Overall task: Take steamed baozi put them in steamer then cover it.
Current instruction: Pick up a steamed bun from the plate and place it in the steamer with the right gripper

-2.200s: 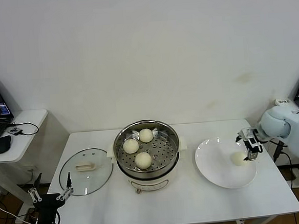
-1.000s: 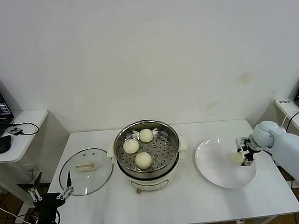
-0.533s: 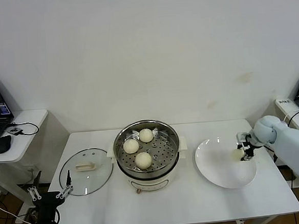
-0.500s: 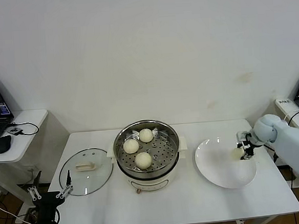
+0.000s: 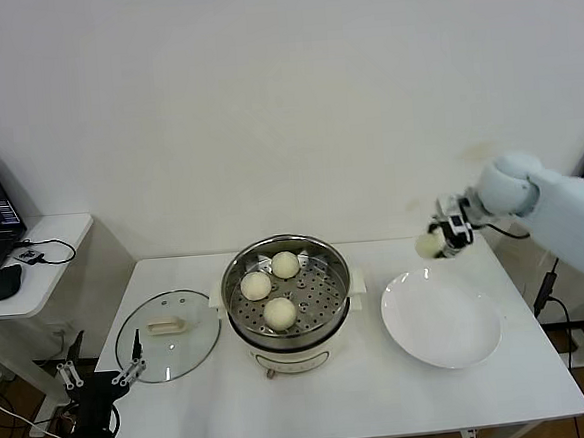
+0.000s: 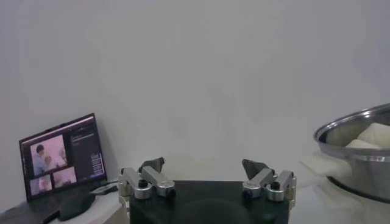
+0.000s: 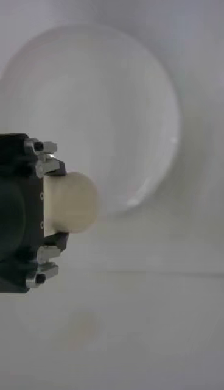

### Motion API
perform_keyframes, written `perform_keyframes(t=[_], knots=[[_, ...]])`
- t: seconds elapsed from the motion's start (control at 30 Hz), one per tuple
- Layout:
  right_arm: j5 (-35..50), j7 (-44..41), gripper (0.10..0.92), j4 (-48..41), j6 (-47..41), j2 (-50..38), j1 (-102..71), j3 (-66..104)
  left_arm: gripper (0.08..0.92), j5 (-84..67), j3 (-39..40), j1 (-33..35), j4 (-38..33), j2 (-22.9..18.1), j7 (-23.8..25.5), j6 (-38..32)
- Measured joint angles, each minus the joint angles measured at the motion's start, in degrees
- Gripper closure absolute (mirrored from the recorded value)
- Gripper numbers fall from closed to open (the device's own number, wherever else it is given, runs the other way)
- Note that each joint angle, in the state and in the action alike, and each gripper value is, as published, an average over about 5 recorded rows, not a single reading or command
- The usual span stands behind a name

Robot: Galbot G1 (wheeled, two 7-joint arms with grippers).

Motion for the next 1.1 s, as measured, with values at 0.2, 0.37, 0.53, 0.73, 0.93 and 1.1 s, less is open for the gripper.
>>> perform_keyframes(t=[0.2,0.37,0.53,0.73,0.93,1.1], knots=[[8.91,2.83,0.431,3.52,-5.30,4.72,6.26,-5.29,0.177,0.10,0.18,-0.21,0.15,-0.51,-0.03,-0.08],[16.14,5.97,0.425,4.59,-9.90,9.47,8.60,-7.85,0.177,0.18,0.22,-0.14,0.06,-0.90,-0.04,-0.10],[20.74,8.98,0.423,4.40,-13.67,14.32,8.95,-9.60,0.177,0.12,0.10,0.10,0.03,-1.16,-0.12,-0.33],[22.83,12.00,0.423,2.77,-16.94,19.35,6.77,-11.24,0.177,-0.05,-0.14,0.15,0.32,-1.14,-0.18,-0.65],[22.63,13.60,0.423,1.01,-18.85,22.21,3.84,-12.12,0.177,-0.40,-0.68,0.11,0.99,-0.73,-0.21,-0.91],[21.86,14.36,0.423,-0.11,-19.75,23.17,1.91,-12.37,0.177,-0.48,-0.69,-0.15,1.35,-0.69,-0.22,-0.95]])
